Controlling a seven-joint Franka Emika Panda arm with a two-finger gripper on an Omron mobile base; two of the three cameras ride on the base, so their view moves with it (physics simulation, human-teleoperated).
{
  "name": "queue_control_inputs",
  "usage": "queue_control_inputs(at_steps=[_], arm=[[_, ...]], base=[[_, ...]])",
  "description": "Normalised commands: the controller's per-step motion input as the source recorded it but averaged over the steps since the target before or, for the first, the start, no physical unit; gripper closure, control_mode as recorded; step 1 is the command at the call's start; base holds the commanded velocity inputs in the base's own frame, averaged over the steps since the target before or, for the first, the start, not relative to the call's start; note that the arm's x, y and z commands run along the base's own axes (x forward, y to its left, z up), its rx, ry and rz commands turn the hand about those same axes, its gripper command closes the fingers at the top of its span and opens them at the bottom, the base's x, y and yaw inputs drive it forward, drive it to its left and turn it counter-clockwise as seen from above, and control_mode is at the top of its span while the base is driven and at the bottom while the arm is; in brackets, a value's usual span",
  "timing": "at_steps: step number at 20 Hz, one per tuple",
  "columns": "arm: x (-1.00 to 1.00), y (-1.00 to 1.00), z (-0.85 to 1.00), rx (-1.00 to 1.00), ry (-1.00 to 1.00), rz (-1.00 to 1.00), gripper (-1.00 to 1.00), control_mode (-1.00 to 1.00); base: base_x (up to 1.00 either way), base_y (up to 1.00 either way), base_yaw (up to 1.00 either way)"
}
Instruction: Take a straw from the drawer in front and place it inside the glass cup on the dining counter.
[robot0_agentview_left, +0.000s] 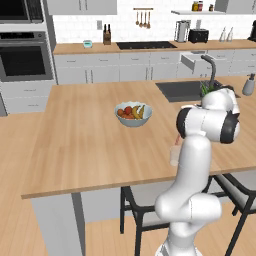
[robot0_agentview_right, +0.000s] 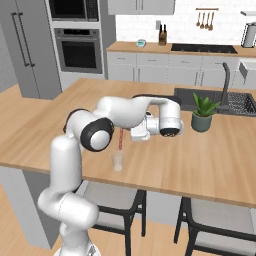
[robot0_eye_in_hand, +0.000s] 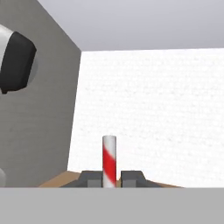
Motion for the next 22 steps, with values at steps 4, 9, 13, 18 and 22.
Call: queue_control_inputs(at_steps=[4, 9, 13, 18, 22], arm=[[-0.1, 0.11, 0.0, 0.0, 0.0, 0.0, 1.0, -1.0], [-0.3, 0.02, 0.0, 0.0, 0.03, 0.0, 1.0, -1.0], [-0.01, 0.0, 0.0, -0.02, 0.01, 0.0, 1.0, -1.0], [0.0, 0.0, -0.01, -0.03, 0.02, 0.0, 1.0, -1.0], [0.0, 0.02, -0.13, -0.03, 0.07, 0.0, 1.0, -1.0]], base=[[0.0, 0.0, 0.0], [0.0, 0.0, 0.0], [0.0, 0.0, 0.0], [0.0, 0.0, 0.0], [0.0, 0.0, 0.0]])
